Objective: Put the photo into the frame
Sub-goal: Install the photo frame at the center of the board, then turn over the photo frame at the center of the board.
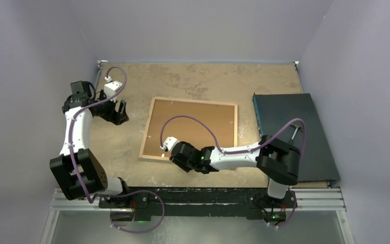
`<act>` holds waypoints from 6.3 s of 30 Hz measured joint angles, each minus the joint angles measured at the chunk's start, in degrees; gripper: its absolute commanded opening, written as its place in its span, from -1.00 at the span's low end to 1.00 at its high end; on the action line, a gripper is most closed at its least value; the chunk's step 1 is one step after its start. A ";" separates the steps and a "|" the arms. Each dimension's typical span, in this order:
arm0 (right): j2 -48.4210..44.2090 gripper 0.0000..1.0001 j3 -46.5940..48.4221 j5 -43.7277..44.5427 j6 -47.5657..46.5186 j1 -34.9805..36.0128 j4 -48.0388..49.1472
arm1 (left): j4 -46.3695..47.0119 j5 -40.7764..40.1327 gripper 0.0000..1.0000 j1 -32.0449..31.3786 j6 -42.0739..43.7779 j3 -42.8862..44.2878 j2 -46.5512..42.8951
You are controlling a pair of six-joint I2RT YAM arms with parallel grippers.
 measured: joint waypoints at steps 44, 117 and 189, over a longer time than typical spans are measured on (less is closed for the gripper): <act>-0.72 -1.00 21.20 -12.74 1.20 -8.00 -7.34 | 2.99 17.86 0.62 0.04 79.58 -40.79 -45.68; -8.92 0.48 27.50 6.01 -10.29 2.43 -31.08 | 0.28 16.37 -0.98 -10.21 79.34 -25.57 -31.78; -27.10 -0.35 -16.61 -26.73 32.81 -44.48 16.00 | -3.82 14.38 0.54 6.47 12.61 -3.08 -3.63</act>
